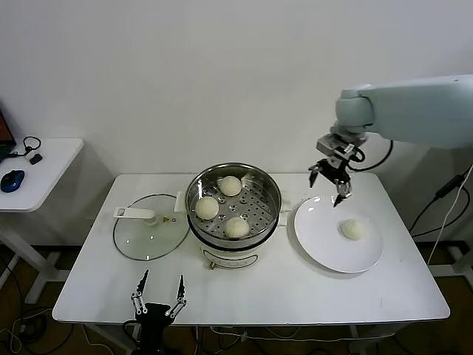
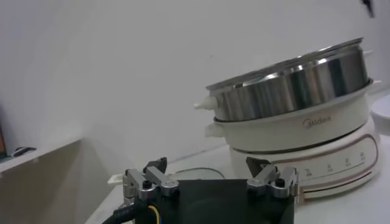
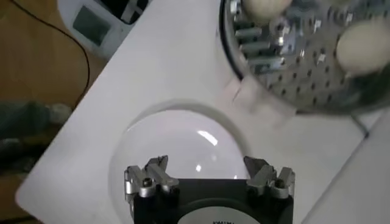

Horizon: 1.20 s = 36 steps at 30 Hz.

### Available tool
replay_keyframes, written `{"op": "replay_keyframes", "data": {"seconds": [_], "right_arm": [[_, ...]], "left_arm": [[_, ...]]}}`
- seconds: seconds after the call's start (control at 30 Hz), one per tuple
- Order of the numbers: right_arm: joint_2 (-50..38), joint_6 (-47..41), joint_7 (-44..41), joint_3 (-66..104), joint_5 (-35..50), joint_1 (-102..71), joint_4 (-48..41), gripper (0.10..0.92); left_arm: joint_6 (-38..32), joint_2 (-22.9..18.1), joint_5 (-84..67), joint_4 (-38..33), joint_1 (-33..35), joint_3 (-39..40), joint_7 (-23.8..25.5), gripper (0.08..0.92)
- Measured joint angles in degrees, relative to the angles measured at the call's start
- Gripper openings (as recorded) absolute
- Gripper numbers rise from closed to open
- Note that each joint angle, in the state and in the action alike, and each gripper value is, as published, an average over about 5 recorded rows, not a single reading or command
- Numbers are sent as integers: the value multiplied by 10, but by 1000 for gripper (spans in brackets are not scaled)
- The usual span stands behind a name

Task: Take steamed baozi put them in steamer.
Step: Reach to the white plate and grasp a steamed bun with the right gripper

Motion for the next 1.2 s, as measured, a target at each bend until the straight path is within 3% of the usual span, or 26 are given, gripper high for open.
{"op": "replay_keyframes", "data": {"seconds": [0.5, 1.2], "right_arm": [[-103, -86, 5, 42, -63, -89, -47, 823], [-119, -100, 13, 205, -160, -276, -177, 823]], "left_arm": [[0, 0, 7, 8, 1, -1, -2, 823], [-1, 0, 12, 24, -1, -8, -1, 823]]}}
